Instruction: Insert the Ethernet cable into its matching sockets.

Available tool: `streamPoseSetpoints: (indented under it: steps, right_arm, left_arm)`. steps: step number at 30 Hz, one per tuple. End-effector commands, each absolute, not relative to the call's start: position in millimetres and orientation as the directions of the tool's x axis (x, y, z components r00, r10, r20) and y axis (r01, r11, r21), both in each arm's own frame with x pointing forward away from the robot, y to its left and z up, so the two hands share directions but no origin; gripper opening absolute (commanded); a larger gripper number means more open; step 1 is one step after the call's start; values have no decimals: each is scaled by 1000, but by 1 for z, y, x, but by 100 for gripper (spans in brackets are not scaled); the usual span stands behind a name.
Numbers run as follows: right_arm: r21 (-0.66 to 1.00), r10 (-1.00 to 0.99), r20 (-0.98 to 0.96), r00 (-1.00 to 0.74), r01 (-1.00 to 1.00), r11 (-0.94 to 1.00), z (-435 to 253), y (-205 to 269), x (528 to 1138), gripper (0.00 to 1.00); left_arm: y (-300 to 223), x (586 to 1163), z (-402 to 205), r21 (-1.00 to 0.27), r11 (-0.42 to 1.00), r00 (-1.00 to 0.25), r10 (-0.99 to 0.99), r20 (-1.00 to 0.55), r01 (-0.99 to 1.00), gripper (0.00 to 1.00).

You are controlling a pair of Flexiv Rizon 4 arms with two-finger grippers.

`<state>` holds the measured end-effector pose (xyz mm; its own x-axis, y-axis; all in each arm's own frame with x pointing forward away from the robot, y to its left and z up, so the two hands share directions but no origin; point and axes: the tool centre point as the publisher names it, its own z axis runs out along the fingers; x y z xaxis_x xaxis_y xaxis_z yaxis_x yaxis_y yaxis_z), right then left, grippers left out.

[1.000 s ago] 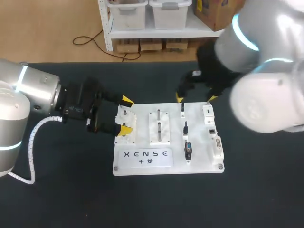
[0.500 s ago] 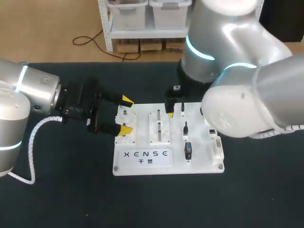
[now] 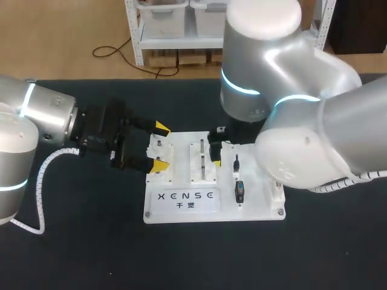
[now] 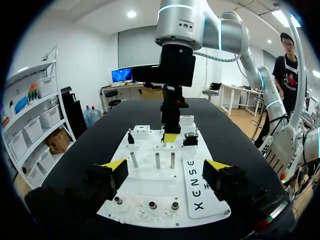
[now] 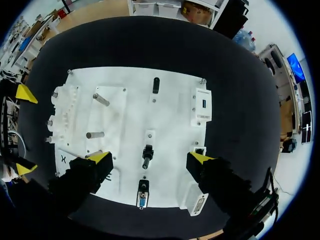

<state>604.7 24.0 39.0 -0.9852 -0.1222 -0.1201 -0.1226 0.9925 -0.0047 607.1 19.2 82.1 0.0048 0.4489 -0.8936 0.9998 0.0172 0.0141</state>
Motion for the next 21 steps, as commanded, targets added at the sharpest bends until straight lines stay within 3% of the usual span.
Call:
streamPoseSetpoints:
  steps: [1, 6, 7, 8, 10, 11, 12, 16, 21]
  right_arm:
    - [-3, -121, -128, -984, -122, 993, 32, 23, 604, 100]
    - [-1, -119, -128, -985, -120, 993, 27, 23, 608, 100]
    - [-2, -120, -128, -985, -121, 993, 27, 24, 609, 96]
    - [-2, -121, -127, -984, -122, 993, 27, 24, 609, 83]
    - [-3, -123, -127, -984, -124, 992, 26, 25, 610, 76]
    - [-3, -124, -127, -984, -125, 992, 25, 26, 610, 53]
    - [-3, -126, -127, -984, -127, 992, 25, 27, 610, 47]
    - [-3, -137, -123, -983, -138, 990, 24, 30, 612, 39]
    - [-2, -149, -122, -981, -149, 989, 21, 32, 614, 20]
  left_arm:
    - [19, 607, 81, 16, 18, 6, 447, -894, 1000, 100]
    - [19, 607, 81, 16, 18, 6, 447, -894, 1000, 100]
    - [19, 607, 81, 16, 18, 6, 447, -894, 1000, 100]
    - [19, 607, 81, 16, 18, 6, 447, -894, 1000, 100]
    - [19, 607, 81, 16, 18, 6, 447, -894, 1000, 100]
    - [19, 607, 81, 16, 18, 6, 447, -894, 1000, 100]
    - [19, 607, 81, 16, 18, 6, 447, -894, 1000, 100]
    - [19, 607, 81, 16, 18, 6, 447, -894, 1000, 100]
    - [19, 607, 81, 16, 18, 6, 447, -894, 1000, 100]
